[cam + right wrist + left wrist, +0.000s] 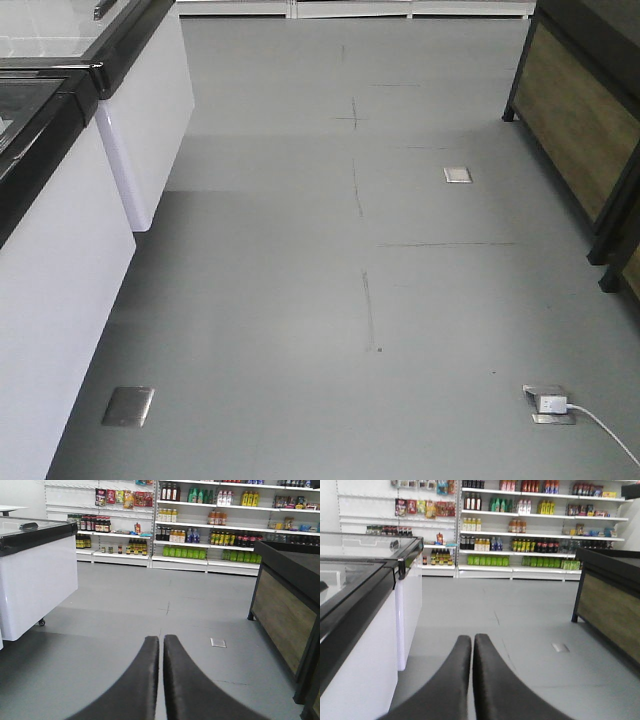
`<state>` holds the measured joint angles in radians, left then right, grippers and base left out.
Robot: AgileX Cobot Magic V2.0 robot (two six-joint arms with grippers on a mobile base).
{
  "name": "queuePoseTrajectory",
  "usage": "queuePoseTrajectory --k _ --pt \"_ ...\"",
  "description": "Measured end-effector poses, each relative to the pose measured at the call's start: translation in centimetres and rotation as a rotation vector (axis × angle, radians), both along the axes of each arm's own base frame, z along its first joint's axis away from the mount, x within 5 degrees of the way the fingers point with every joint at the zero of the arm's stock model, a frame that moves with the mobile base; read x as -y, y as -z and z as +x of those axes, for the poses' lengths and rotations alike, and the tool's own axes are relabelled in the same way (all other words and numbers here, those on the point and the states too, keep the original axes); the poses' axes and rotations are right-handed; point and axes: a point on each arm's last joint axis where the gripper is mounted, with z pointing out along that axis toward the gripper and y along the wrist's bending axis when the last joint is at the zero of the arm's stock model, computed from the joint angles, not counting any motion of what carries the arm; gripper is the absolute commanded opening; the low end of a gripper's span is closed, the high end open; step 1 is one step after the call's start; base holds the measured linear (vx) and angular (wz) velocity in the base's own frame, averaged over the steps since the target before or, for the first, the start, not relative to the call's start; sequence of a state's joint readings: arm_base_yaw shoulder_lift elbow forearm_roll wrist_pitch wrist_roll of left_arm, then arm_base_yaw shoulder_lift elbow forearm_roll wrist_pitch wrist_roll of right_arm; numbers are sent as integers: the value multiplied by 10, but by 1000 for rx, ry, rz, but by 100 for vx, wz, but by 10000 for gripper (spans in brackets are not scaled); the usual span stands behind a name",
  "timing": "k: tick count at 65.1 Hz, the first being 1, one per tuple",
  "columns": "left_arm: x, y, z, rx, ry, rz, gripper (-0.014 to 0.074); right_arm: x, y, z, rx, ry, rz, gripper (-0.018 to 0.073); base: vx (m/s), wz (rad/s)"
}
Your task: Left arm holds basket, right arm returns cookies
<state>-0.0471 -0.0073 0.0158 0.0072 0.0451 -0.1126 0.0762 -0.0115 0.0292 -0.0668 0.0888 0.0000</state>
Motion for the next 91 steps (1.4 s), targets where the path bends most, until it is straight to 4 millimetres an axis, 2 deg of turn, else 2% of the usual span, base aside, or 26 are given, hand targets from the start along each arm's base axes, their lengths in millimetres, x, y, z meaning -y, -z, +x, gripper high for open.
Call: queuePoseTrajectory --k 24,31,40,51,68,76,91 --pt "-1 -60 -13 187 -2 8 -6 0 0 0 0 0 0 -11 0 0" --pt "-1 -72 -12 151 -2 10 -6 0 0 0 0 0 0 -11 0 0" --pt "0 -85 1 28 -2 16 -6 0 0 0 0 0 0 -11 0 0" --pt "1 -90 26 -134 -1 19 -6 0 0 0 0 0 0 -11 0 0" --pt "3 -89 59 -386 -1 25 -6 0 0 0 0 0 0 -11 0 0" --pt "3 -85 66 -434 -1 27 -6 0 0 0 0 0 0 -11 0 0" --pt "3 -84 67 -446 -1 27 -6 0 0 0 0 0 0 -11 0 0"
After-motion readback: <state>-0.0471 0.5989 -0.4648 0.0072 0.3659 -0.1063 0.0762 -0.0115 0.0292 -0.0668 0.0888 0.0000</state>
